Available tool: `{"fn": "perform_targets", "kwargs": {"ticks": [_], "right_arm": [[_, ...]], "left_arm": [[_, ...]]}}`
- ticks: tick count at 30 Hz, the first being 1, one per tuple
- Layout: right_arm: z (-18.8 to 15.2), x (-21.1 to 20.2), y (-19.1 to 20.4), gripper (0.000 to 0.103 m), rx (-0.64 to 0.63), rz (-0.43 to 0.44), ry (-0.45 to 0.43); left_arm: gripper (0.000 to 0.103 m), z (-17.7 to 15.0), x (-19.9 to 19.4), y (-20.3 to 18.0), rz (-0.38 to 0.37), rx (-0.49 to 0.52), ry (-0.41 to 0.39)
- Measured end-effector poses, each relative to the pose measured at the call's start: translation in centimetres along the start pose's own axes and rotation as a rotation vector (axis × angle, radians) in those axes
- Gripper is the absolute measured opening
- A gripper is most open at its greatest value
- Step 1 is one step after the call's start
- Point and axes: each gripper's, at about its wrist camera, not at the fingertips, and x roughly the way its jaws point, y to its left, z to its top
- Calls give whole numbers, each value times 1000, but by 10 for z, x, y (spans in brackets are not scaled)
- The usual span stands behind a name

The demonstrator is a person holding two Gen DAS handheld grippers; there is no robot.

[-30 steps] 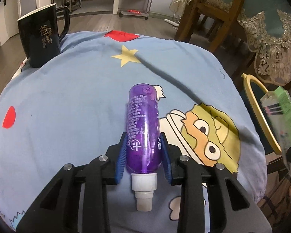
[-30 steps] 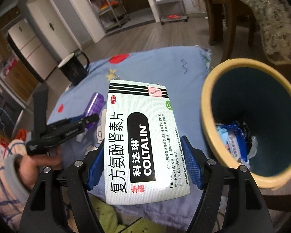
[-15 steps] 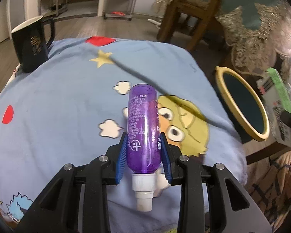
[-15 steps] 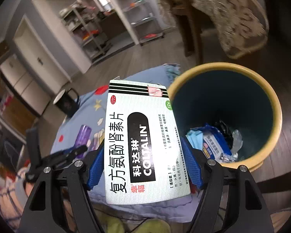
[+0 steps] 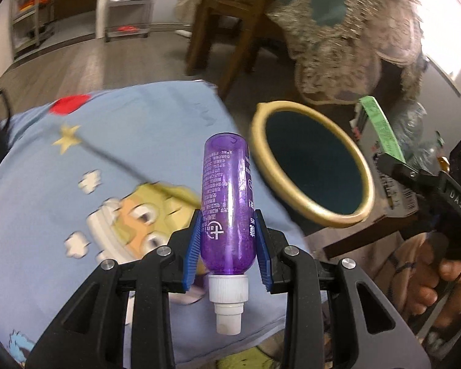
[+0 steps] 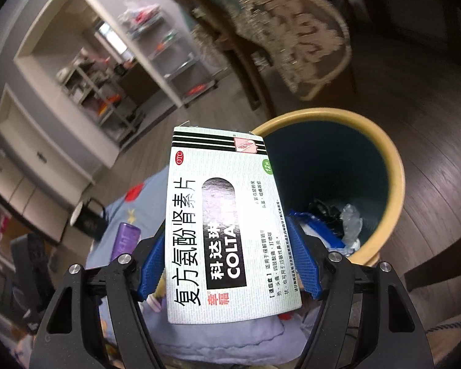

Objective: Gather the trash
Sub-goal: 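Carry the medicine box and purple bottle over the bin with both tools, then open the left tool to drop the bottle while the right tool releases the box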

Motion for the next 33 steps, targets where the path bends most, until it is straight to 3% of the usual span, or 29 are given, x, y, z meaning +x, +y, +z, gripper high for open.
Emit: {"fn": "perform_targets", "kwargs": {"ticks": [9, 16, 25, 33], "right_arm": [[14, -14, -21, 73, 91, -20, -77], [19, -14, -41, 73, 172, -25, -92], [21, -4, -56, 73, 234, -8, -72], [24, 13, -55, 73, 221, -36, -33]], "left_arm": [[31, 39, 47, -72, -58, 129, 67], [32, 58, 92, -105, -51, 184, 160], [32, 62, 138, -112, -11, 201, 297], [32, 61, 145, -109, -5, 197, 317]]}}
